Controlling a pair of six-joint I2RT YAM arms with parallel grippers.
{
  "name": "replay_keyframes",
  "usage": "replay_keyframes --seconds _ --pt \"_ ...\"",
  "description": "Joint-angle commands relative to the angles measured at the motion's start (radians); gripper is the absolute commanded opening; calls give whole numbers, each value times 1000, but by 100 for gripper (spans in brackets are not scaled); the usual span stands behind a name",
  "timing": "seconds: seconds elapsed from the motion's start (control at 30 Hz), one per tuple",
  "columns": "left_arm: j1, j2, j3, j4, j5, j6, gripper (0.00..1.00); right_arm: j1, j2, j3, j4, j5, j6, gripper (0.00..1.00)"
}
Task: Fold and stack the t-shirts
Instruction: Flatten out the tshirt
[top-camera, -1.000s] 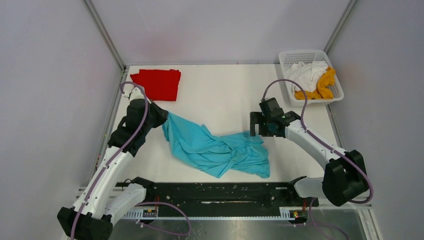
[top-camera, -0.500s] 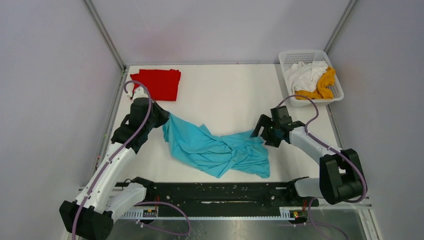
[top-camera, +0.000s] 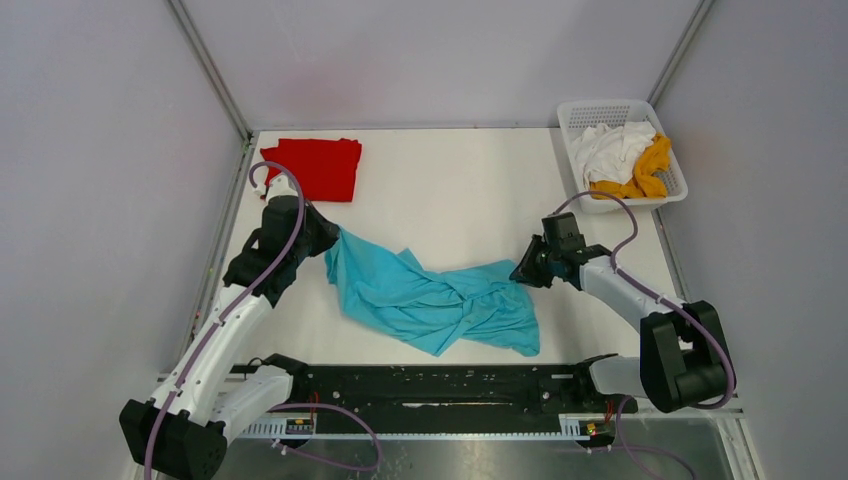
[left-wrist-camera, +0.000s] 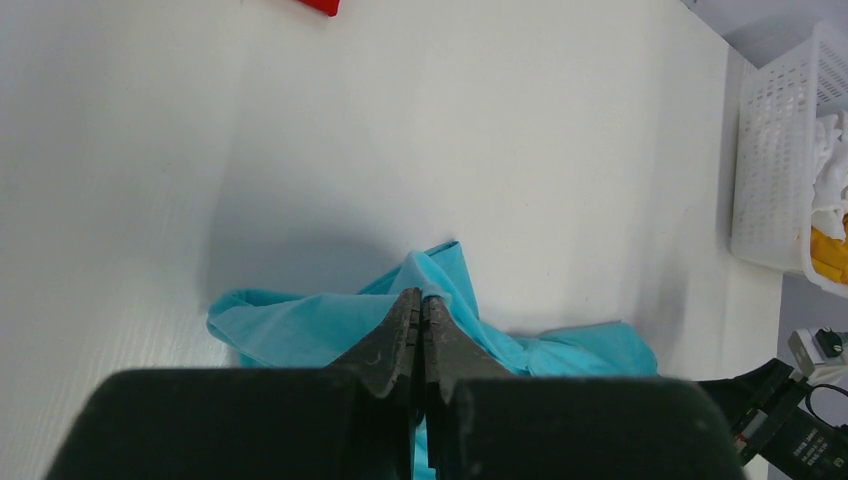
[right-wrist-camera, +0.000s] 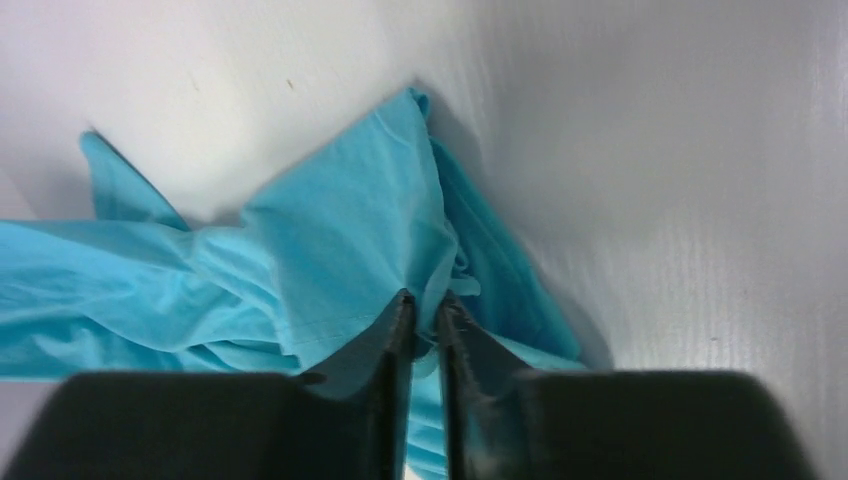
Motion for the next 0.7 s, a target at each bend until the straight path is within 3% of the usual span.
replay_keyframes --seconds 0.0,0.07,0.13,0.33,0.67 --pt "5 -16 0 39 -20 4 0 -4 -50 10 -1 18 -1 12" --pt "4 -21 1 39 -23 4 0 -4 -59 14 -1 28 -11 3" --pt "6 -30 11 28 -30 6 0 -4 -78 32 -19 48 -25 1" --pt "5 -104 68 -17 -96 9 0 -5 -269 114 -123 193 -92 0" --pt "5 -341 299 -41 -156 68 0 -5 -683 476 -366 433 -166 0"
